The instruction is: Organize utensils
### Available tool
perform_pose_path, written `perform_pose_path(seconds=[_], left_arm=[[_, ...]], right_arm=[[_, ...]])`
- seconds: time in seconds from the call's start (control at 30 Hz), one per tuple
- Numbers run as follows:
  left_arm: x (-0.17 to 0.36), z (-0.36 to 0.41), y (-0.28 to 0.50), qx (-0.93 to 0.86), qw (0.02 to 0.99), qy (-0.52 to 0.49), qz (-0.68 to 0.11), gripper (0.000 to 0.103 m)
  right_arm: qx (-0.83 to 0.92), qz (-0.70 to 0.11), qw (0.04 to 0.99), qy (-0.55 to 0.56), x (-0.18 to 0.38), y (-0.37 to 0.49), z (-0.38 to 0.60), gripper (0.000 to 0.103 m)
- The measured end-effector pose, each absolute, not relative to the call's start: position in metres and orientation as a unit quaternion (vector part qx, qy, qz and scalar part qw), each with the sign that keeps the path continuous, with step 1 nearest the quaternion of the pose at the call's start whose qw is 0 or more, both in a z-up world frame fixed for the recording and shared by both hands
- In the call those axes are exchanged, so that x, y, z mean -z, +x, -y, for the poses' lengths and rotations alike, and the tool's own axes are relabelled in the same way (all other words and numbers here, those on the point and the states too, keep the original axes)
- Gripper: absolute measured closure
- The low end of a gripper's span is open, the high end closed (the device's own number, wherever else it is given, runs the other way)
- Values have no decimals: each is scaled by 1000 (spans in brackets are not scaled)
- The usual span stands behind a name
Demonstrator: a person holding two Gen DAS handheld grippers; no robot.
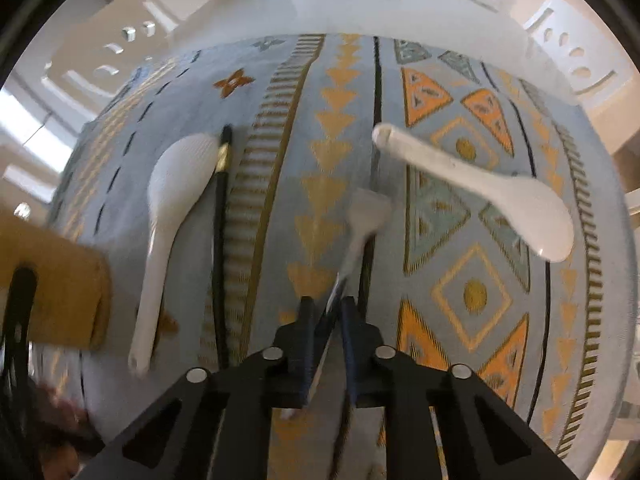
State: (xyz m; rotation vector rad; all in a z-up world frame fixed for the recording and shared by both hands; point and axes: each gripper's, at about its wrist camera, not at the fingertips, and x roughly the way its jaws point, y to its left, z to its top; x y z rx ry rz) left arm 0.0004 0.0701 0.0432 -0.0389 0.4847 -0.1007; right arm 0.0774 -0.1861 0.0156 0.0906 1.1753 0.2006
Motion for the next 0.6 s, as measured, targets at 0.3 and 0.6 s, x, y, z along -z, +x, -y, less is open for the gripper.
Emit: perform_pose_path(seconds=[0.3, 0.6], left_arm=[[-43, -71, 1, 51, 969, -20, -241, 0], [-43, -71, 1, 50, 969, -20, -240, 0]], right_arm=[[-220, -605, 758, 107, 2, 8, 229, 95], [-195, -574, 793, 69, -8, 55, 202, 54]])
